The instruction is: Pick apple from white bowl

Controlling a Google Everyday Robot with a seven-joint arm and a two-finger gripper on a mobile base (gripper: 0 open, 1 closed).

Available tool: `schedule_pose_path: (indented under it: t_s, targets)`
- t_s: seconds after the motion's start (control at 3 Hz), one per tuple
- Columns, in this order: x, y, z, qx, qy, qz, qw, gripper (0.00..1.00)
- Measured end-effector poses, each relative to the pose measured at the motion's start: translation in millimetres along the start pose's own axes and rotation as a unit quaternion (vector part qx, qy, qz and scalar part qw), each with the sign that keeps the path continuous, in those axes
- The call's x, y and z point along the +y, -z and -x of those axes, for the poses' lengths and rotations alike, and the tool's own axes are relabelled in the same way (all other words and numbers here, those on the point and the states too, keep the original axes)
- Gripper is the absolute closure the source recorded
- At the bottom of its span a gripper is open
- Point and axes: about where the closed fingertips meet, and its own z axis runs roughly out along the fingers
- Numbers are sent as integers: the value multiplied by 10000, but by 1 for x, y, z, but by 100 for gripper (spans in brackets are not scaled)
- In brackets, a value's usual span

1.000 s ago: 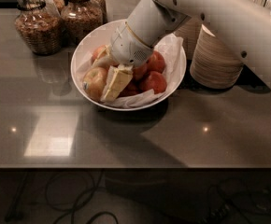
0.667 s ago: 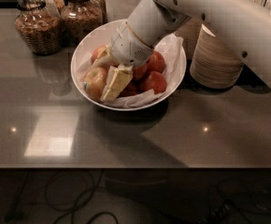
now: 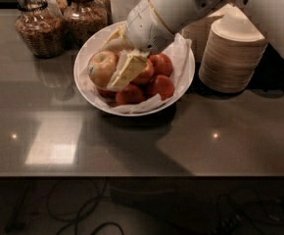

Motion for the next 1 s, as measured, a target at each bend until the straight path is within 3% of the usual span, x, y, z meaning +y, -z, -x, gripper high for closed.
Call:
schedule_pose_path:
  t_s: [0.33, 0.67, 1.0]
  targets:
    - [1, 28, 10, -122, 39, -317, 9994, 100]
    - [8, 83, 7, -27, 34, -853, 9963, 100]
    - [8, 83, 7, -27, 34, -853, 9963, 100]
